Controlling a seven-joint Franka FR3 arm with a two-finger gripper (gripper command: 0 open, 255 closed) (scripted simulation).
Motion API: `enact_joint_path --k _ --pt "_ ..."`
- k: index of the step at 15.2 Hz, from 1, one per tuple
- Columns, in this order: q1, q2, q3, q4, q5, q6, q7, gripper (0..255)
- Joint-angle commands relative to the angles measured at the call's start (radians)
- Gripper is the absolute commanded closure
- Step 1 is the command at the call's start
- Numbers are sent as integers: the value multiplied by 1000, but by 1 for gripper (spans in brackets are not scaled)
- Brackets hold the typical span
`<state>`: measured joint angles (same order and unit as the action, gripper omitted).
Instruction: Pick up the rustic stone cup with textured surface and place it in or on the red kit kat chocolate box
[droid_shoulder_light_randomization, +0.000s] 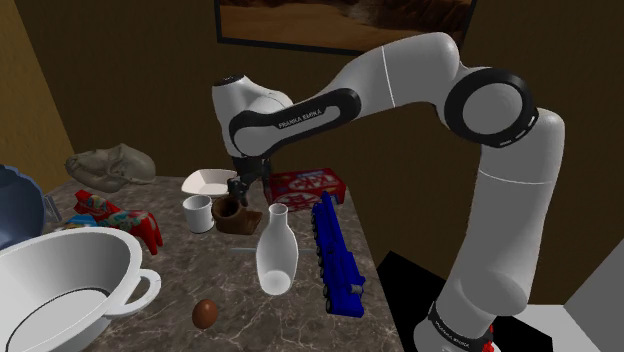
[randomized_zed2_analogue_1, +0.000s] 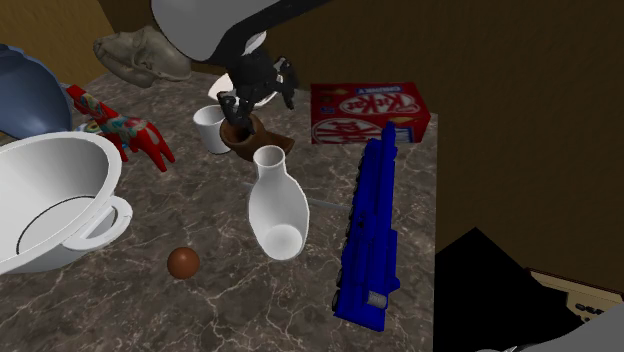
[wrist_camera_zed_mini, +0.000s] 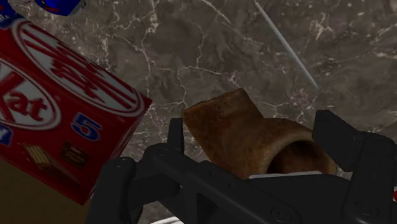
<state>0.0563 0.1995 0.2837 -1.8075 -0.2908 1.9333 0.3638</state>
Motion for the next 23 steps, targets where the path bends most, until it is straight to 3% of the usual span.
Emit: enact_joint_path --k 1,5,12,20,21,23 --pt "20 84 -2 92 -44 -5 35 0" --pt "62 220 -15 261 -107 -33 74 0" --pt "50 247 -27 202 -123 52 86 0" --pt "50 247 -27 202 -123 52 86 0" --pt "50 247 -27 202 -123 52 86 255" --pt "50 247 -27 202 -123 52 86 255"
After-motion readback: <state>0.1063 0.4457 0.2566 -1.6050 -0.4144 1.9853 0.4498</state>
